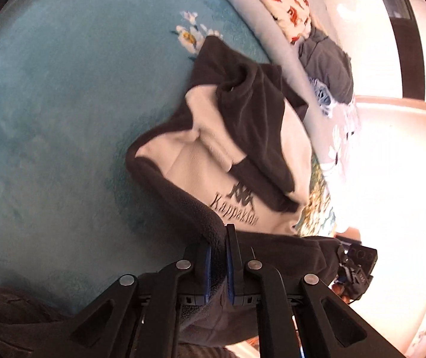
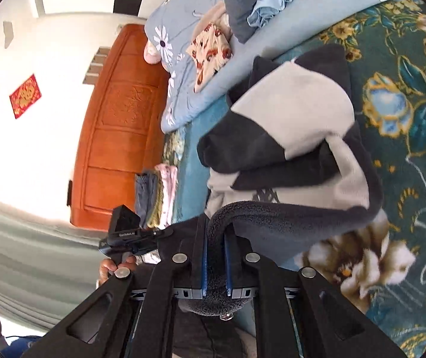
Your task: Fold clothes
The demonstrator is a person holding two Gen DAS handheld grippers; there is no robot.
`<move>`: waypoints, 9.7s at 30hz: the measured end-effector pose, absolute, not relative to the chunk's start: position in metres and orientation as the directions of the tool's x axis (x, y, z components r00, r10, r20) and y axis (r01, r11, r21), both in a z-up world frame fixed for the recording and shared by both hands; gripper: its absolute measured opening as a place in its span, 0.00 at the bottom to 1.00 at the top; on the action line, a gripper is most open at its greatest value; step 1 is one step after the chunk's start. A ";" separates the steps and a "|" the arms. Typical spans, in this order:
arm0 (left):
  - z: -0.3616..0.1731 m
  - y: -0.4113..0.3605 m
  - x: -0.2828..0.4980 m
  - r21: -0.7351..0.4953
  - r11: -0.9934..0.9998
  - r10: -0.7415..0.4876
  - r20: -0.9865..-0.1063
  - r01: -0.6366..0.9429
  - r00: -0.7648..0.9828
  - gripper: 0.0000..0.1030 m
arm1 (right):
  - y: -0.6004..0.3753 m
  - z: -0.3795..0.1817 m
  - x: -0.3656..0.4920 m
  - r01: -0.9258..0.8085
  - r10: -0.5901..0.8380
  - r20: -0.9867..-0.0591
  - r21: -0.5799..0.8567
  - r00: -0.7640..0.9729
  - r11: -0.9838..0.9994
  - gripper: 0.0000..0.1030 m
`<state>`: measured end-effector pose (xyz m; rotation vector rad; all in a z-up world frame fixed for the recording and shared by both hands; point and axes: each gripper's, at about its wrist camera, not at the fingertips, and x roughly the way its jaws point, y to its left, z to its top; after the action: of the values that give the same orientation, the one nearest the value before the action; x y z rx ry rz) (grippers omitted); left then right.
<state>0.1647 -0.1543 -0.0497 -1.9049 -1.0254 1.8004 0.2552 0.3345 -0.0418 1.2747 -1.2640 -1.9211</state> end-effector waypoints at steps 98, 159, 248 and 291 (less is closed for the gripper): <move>-0.129 -0.171 0.079 -0.633 -0.768 0.580 -0.754 0.102 -0.309 0.44 | 0.368 -0.111 0.173 -0.422 -0.337 -0.769 0.597 -0.544 -0.682 0.13; -0.163 -0.105 0.087 -0.652 -0.696 0.515 -0.746 0.301 -0.422 0.97 | 0.334 -0.163 0.211 -0.423 -0.380 -0.568 0.812 -0.730 -0.402 0.75; -0.076 -0.657 0.250 -0.786 -0.356 -0.185 -0.470 0.505 -0.863 0.41 | -0.388 -0.046 -0.189 0.371 -0.871 -0.481 0.830 0.097 -0.417 0.46; -0.020 -0.588 0.208 -0.388 -0.609 -0.292 -0.702 0.692 -0.650 0.62 | -0.416 0.024 -0.060 0.781 -0.604 -0.773 0.251 -0.193 -0.571 0.72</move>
<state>0.2083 -0.5879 -0.0198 -1.1725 -1.2982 3.2965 -0.0602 -0.4158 0.0240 1.1019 0.2451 -1.8920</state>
